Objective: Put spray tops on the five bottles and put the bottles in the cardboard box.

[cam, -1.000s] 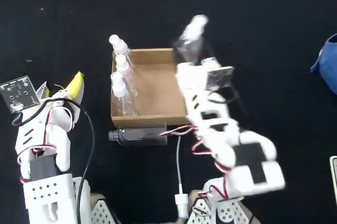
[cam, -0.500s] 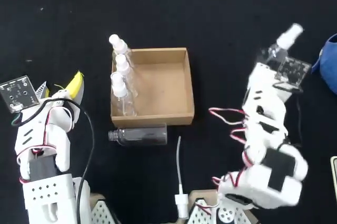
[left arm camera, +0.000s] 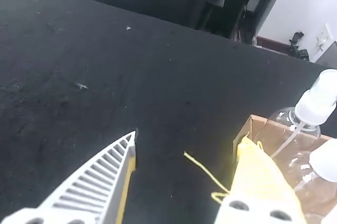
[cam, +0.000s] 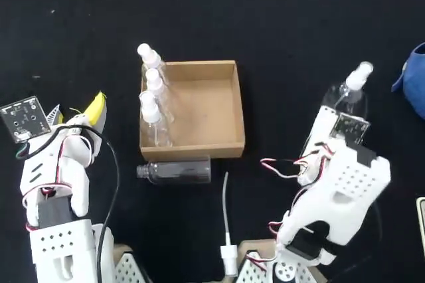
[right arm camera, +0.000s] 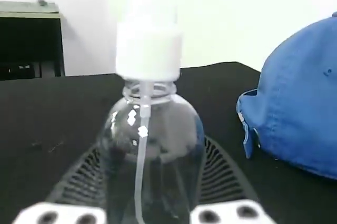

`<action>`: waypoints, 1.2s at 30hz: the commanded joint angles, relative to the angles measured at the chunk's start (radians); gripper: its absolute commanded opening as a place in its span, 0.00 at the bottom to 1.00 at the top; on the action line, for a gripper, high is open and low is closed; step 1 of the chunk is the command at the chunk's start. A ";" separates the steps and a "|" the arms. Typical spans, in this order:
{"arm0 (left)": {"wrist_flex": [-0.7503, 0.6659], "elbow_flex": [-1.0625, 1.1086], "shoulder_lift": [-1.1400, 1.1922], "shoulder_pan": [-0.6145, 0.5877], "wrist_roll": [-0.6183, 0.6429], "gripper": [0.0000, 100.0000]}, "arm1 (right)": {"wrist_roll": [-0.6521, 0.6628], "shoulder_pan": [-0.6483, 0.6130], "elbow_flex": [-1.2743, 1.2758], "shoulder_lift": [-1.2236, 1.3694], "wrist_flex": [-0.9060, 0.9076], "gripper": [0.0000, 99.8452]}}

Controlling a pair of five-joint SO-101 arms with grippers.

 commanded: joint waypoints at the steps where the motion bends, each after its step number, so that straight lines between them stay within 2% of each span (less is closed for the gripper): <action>1: -0.023 -0.013 -0.012 0.008 0.006 0.18 | 0.011 0.026 -0.025 0.015 -0.035 0.01; 9: -0.023 -0.013 -0.012 0.005 0.006 0.18 | 0.012 0.015 -0.024 0.016 -0.035 0.01; 16: -0.023 -0.013 -0.012 0.007 0.006 0.18 | 0.011 -0.011 -0.018 0.016 -0.041 0.17; 22: -0.023 -0.013 -0.012 0.005 0.005 0.18 | 0.011 -0.017 -0.024 0.015 -0.046 0.18; 29: -0.023 -0.013 -0.012 0.010 0.003 0.18 | 0.015 -0.017 -0.008 0.015 -0.135 0.18; 34: -0.023 -0.013 -0.012 0.010 0.003 0.18 | 0.011 -0.017 -0.005 0.016 -0.130 0.29; 36: -0.023 -0.013 -0.012 0.008 0.003 0.18 | 0.011 -0.031 -0.005 0.018 -0.103 0.31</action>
